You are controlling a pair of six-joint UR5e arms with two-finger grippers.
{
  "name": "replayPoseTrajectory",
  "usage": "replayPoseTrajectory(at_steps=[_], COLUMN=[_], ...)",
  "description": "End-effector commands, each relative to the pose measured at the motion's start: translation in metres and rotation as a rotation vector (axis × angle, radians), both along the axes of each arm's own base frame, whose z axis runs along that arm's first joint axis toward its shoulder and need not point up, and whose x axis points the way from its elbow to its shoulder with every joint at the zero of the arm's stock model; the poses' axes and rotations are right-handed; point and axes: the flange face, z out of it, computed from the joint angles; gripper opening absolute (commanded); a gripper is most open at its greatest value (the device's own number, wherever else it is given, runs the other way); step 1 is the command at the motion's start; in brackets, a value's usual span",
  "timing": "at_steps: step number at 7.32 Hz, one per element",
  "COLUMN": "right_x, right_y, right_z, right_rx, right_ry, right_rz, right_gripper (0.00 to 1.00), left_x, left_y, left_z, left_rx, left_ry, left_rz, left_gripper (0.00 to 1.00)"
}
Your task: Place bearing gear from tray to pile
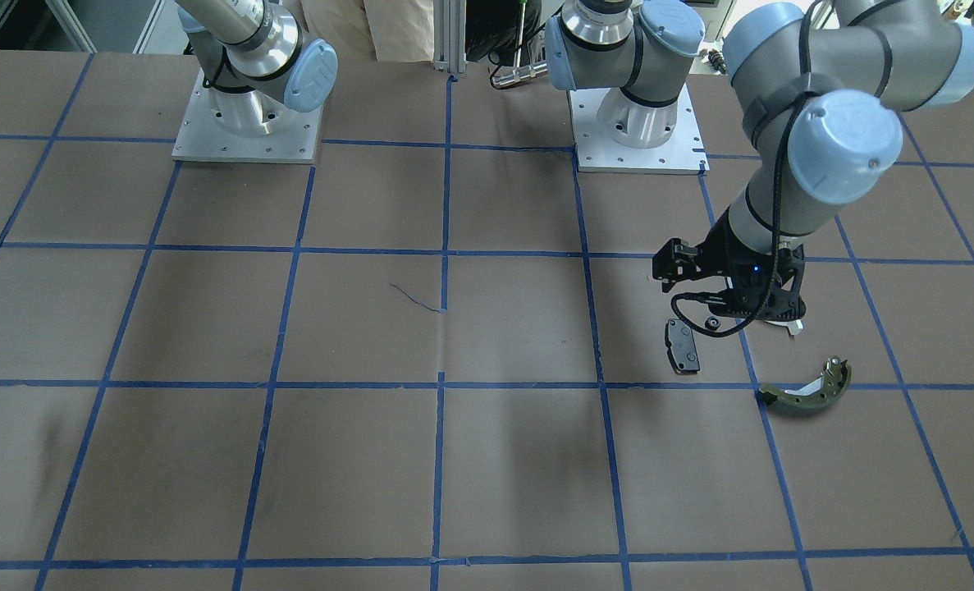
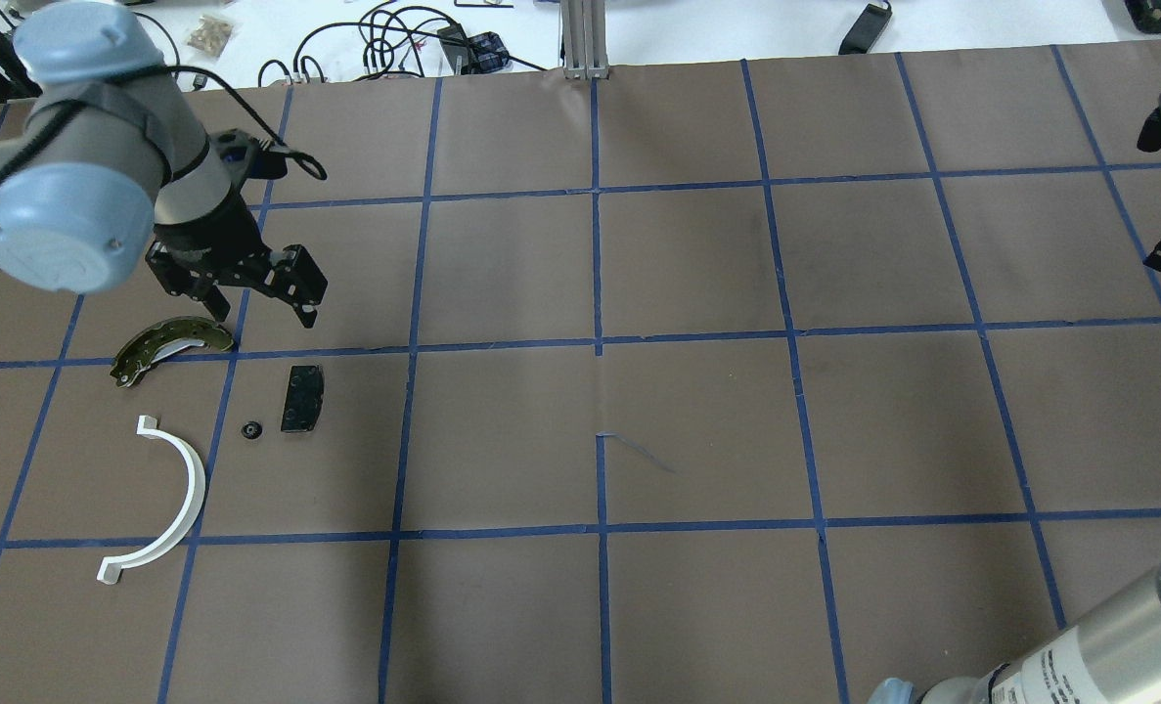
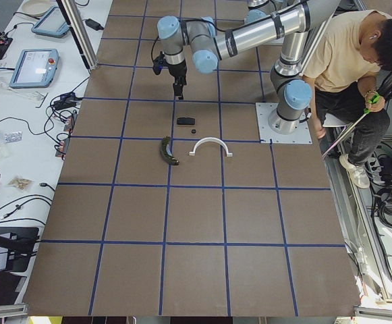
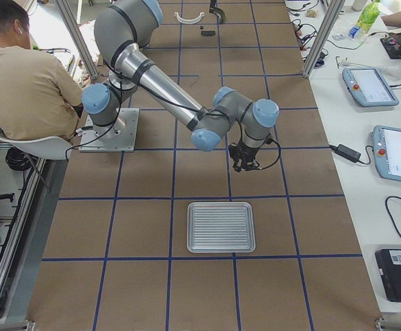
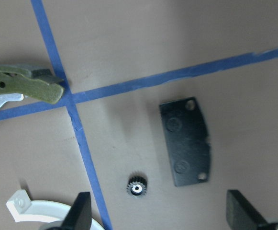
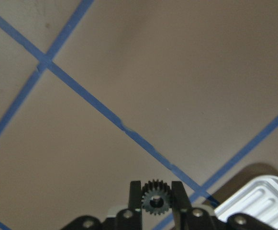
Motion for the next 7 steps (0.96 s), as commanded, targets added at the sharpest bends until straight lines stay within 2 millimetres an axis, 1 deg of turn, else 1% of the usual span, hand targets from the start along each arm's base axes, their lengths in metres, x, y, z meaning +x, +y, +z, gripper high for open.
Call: replayPoseTrajectory(at_steps=[1, 2, 3, 4, 5, 6, 7], right_x=[0.1, 0.147, 0.191, 0.234, 0.275, 0.32, 0.368], right_y=[0.002, 0.011, 0.021, 0.028, 0.033, 0.039, 0.048], right_z=[0.016, 0.018, 0.017, 0.009, 0.003, -0.003, -0.012], right_rx=[0.016, 0.01, 0.01, 0.019, 0.018, -0.002, -0.052], right_ry=[-0.031, -0.056, -0.089, -0.117, -0.119, -0.103, -0.092], right_rz=[-0.126, -0.185, -0.237, -0.268, -0.283, -0.306, -0.365], right_gripper=[0.0, 0.0, 0.0, 0.0, 0.0, 0.0, 0.0], left_x=[-0.067, -0.063, -0.063, -0.065, -0.064, -0.063, -0.063], left_y=[0.024, 0.033, 0.041, 0.047, 0.04, 0.031, 0.032], left_z=[0.084, 0.096, 0.104, 0.109, 0.114, 0.119, 0.118], left_rx=[-0.006, -0.029, -0.051, -0.065, -0.13, -0.213, -0.217], left_ry=[0.084, 0.027, 0.023, 0.03, 0.026, 0.024, 0.023], left_rz=[0.068, 0.064, 0.06, 0.053, 0.043, 0.018, 0.021], left_gripper=[1.0, 1.0, 1.0, 0.96, 0.97, 1.0, 1.0])
